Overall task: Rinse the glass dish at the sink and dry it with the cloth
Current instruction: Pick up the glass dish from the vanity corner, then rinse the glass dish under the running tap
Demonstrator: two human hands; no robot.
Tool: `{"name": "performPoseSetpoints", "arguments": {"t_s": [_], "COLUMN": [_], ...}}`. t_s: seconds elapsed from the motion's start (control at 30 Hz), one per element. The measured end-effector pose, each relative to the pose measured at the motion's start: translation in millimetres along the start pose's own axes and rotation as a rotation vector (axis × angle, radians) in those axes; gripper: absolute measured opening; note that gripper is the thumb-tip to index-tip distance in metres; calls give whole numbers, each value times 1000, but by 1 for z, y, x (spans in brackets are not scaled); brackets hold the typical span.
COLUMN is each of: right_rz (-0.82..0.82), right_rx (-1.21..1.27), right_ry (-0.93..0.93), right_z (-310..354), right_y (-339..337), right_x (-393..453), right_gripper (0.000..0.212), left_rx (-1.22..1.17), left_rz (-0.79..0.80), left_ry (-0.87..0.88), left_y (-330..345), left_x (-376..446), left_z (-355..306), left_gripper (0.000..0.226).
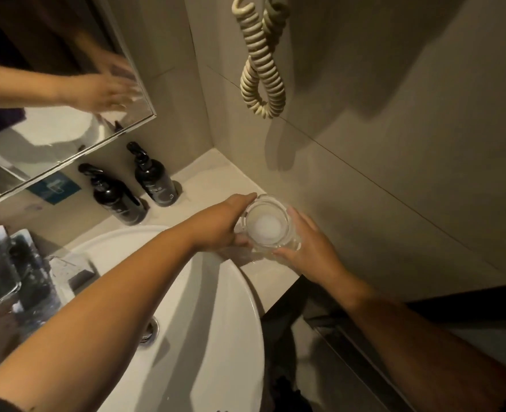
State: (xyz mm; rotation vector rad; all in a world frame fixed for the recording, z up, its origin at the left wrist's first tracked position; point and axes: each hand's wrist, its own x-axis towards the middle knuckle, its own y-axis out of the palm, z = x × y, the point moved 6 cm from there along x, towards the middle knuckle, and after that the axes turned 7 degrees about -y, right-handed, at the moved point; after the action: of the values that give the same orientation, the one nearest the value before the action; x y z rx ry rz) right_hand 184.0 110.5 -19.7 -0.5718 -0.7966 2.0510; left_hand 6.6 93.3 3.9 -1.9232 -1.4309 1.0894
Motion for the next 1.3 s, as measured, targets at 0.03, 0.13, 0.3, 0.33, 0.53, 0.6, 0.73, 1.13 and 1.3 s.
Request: {"name": "performPoseSetpoints", "arguments": {"t_s": [0.03, 0.13, 0.3, 0.33, 0.53, 0.6, 0.73, 1.13, 1.3], "right_rz": [-5, 16, 201, 239, 459, 577, 736, 357, 253], "right_rx": [14, 27, -44, -58, -156, -183, -185, -614, -757], "right_ry": [-19, -89, -258, -298, -449, -459, -501, -1225, -1303], "right_z": [10, 33, 76, 84, 115, 120, 142, 333, 350], "right_y": [-7, -20, -21, -18, 25, 47, 76, 147, 155], "right_x": [-3, -17, -34, -38, -58, -62, -52, -1, 5], "right_gripper": [90, 94, 91, 90, 92, 94, 84, 61, 31], "left_rx": [-36, -306, -1105, -1289, -1867, -1913, -1859, -1410, -1504], "left_rz": [-24, -75, -393, -456, -734, -802, -881, -1092, -1095], "left_ry": [1, -35, -174, -203, -465, -639, -867, -883, -834], "left_y": [-6, -13, 11, 20, 73, 92, 117, 102, 107], "left_x": [-10, -47, -106, -113, -164, -188, -235, -317, -305], "left_z": [-3, -10, -11, -12, -1, 9, 26, 83, 97], "left_gripper": [97, 100, 52, 47, 38, 35, 28, 33, 37]}}
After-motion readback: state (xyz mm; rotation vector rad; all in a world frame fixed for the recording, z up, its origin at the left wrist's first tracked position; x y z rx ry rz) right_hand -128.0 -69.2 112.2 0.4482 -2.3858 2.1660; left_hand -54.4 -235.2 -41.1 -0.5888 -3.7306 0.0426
